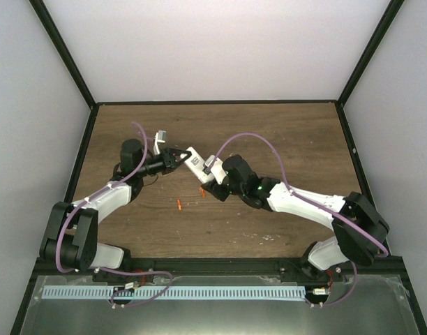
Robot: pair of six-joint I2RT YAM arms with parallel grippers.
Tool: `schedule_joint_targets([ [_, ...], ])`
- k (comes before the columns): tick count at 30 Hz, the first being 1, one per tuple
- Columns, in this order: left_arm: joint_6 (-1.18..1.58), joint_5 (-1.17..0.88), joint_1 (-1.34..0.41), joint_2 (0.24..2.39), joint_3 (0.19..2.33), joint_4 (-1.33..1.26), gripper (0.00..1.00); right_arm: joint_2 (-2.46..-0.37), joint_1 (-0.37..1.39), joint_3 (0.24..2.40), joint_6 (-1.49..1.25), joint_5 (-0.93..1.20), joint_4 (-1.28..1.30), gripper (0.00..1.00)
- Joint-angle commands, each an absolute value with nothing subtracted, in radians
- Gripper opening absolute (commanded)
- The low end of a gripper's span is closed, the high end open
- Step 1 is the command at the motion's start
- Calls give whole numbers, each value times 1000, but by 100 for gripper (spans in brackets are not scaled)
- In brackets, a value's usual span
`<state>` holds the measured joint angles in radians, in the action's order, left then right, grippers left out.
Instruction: Load the batteries into the remote control
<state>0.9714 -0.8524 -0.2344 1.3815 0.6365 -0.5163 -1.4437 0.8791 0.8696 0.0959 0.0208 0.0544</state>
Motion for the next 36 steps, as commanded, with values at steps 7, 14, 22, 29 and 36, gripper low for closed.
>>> schedule_joint_targets([
  [7, 934, -757, -162, 1395, 718, -553, 0, -1432, 883, 821, 131, 60, 250, 46],
  [14, 924, -758, -157, 1399, 727, -542, 0, -1411, 883, 804, 115, 23, 247, 47],
  [22, 916, -761, -146, 1380, 698, -534, 0, -1479, 864, 823, 62, -66, 273, 50],
  [29, 904, -761, -142, 1358, 685, -512, 0, -1584, 857, 858, 62, -24, 297, 57],
  [36, 907, -760, -136, 1349, 679, -505, 0, -1577, 857, 869, 62, -46, 299, 70],
])
